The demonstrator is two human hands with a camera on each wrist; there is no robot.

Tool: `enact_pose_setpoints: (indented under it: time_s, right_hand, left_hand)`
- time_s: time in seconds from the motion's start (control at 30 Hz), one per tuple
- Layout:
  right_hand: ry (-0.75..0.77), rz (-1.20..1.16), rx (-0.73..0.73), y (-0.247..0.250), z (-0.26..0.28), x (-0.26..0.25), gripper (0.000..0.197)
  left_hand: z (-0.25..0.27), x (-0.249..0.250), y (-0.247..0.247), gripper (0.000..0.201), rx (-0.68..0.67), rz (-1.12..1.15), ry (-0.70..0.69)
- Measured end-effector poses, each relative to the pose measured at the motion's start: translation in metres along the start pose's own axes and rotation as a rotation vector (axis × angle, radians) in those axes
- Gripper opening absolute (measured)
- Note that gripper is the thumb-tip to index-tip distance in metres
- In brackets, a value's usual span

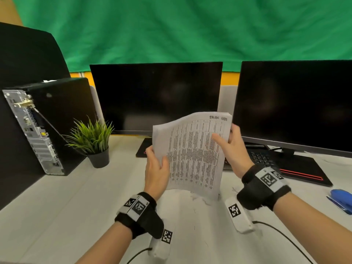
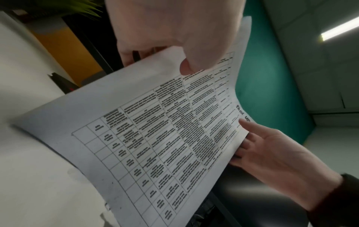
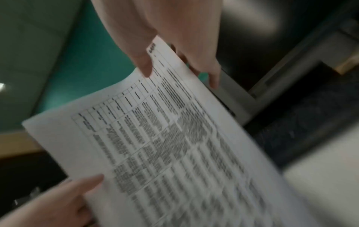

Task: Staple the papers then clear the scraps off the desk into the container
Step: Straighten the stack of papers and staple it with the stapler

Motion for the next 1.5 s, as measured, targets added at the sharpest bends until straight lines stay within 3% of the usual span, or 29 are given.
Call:
enact_pose_setpoints:
  time_s: [0.1, 0.17, 0.3, 0.43, 0.6, 0.8, 0.9, 1.0, 1.13, 1.2, 1.33, 1.43, 1.5]
  right_hand:
    - [0.279, 0.334, -0.058, 0.003, -0.01, -0.021, 0.072]
    - [0.436, 0.651, -0.126, 0.0, -0.013, -0.029, 0.069]
    - [0.46, 0.86, -0.193, -0.003, -0.014, -0.029, 0.05]
    - [0.395, 0.692, -0.086, -0.004, -0.014, -0.033, 0.046]
    - [0.049, -0.018, -0.006, 0.0, -0.013, -0.015, 0.066]
    - [-0.145, -0.024, -0.099, -0.006, 0.007, 0.018, 0.04]
    - [-0.12, -0.014, -0.102, -0.007, 0.005, 0.011, 0.035]
    - [-0.049, -0.01, -0.067, -0.001, -0.014, -0.012, 0.036]
    - [-0.023, 0.056, -0.013, 0.015, -0.038, -0.039, 0.039]
    - [-0.082, 0.162, -0.017, 0.024, -0.036, -0.037, 0.036]
    - [-0.367, 0.338, -0.061, 0.048, -0.005, 0.009, 0.031]
    - [-0.535, 0.46, -0.117, 0.067, 0.024, 0.05, 0.029]
    - [-0.592, 0.494, -0.126, 0.077, 0.035, 0.068, 0.033]
  left_hand:
    - [-0.006, -0.001, 0.002, 0.02, 0.027, -0.014, 0.04]
    - [-0.008, -0.001, 0.004, 0.02, 0.034, -0.021, 0.052]
    - [-0.011, -0.001, 0.005, 0.013, 0.04, -0.061, 0.072]
    - [-0.012, -0.002, 0.006, 0.012, 0.031, -0.059, 0.096]
    - [-0.012, -0.003, 0.004, 0.014, -0.008, -0.013, 0.119]
    - [-0.015, -0.013, 0.004, 0.011, -0.038, -0.009, 0.096]
    - [-0.017, -0.006, 0.005, 0.014, 0.013, -0.017, 0.066]
    - [-0.02, 0.025, 0.007, 0.023, 0.073, -0.038, -0.067]
    - [-0.015, 0.071, 0.001, 0.012, 0.059, -0.022, -0.177]
    - [-0.011, 0.068, -0.01, 0.016, 0.01, -0.041, -0.079]
    - [-0.002, 0.012, -0.045, 0.025, -0.195, -0.056, 0.416]
    - [0.016, -0.023, -0.064, 0.028, -0.427, -0.05, 0.708]
    - [0.024, -0.031, -0.074, 0.028, -0.577, 0.005, 0.83]
Point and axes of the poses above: each hand's wrist, its own z-axis away from the middle knuckle, its own y-axis out of the back of the hand, x = y × z, the point moved 4 cm from there along -z, towards the middle knuckle, and after that the axes turned 14 degrees about y, right-handed, at the moved point
